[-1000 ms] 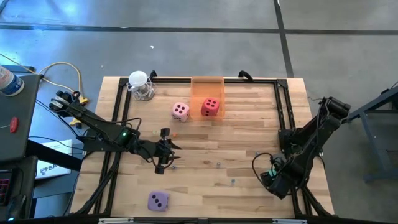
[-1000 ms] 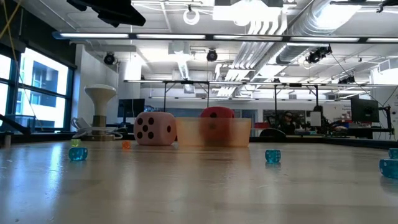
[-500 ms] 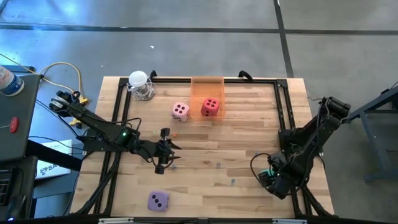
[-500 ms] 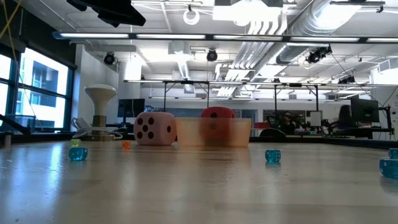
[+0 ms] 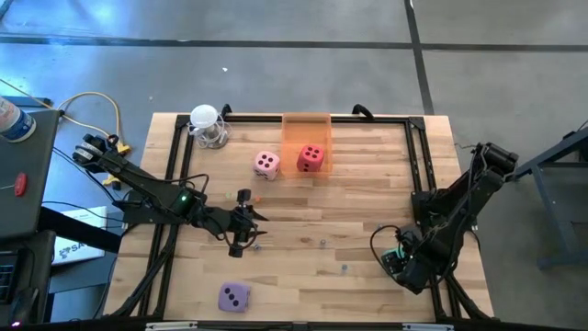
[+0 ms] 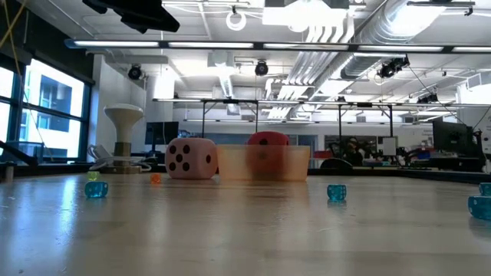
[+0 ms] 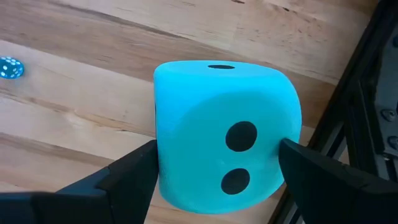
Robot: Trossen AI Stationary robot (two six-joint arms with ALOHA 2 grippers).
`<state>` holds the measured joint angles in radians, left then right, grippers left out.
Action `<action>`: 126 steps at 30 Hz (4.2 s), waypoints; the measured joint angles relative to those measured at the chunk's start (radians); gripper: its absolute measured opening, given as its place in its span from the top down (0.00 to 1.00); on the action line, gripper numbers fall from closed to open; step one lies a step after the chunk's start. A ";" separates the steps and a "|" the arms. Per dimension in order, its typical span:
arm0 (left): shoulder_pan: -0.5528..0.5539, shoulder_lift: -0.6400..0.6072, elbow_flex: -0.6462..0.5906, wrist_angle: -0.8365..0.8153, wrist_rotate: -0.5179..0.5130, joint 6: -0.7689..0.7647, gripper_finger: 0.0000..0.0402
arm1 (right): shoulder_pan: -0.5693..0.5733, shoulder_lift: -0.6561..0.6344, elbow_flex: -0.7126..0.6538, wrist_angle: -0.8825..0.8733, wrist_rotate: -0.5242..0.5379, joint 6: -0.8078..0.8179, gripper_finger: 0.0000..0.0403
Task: Pick & Place Dice
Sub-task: Put the light blue die into the orange bin, then put the light pink die into the orange bin
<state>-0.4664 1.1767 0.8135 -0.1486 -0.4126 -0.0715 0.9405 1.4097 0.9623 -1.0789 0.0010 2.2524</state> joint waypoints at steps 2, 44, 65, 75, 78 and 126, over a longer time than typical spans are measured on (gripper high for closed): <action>0.000 0.000 0.000 0.000 0.000 -0.005 0.63 | 0.000 0.000 0.000 0.000 -0.002 0.009 0.21; 0.000 0.000 0.000 -0.001 0.001 -0.026 0.63 | -0.049 0.077 -0.001 -0.050 -0.035 -0.074 0.45; -0.026 -0.078 0.000 -0.007 -0.012 0.080 0.63 | -0.293 0.080 0.146 -0.074 0.483 -0.579 0.60; -0.041 -0.235 0.000 -0.043 -0.013 0.098 0.63 | -0.788 0.078 0.346 0.108 0.740 -1.309 0.63; -0.040 -0.272 0.000 -0.062 -0.012 0.098 0.63 | -0.947 0.077 0.394 0.308 0.670 -1.580 0.63; -0.040 -0.372 0.000 -0.227 -0.018 0.081 0.63 | -1.325 0.180 0.394 0.852 0.248 -1.909 0.11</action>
<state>-0.5064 0.8047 0.8136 -0.3756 -0.4301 0.0097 -0.3849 1.5897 1.3567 -0.2265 0.2487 0.3431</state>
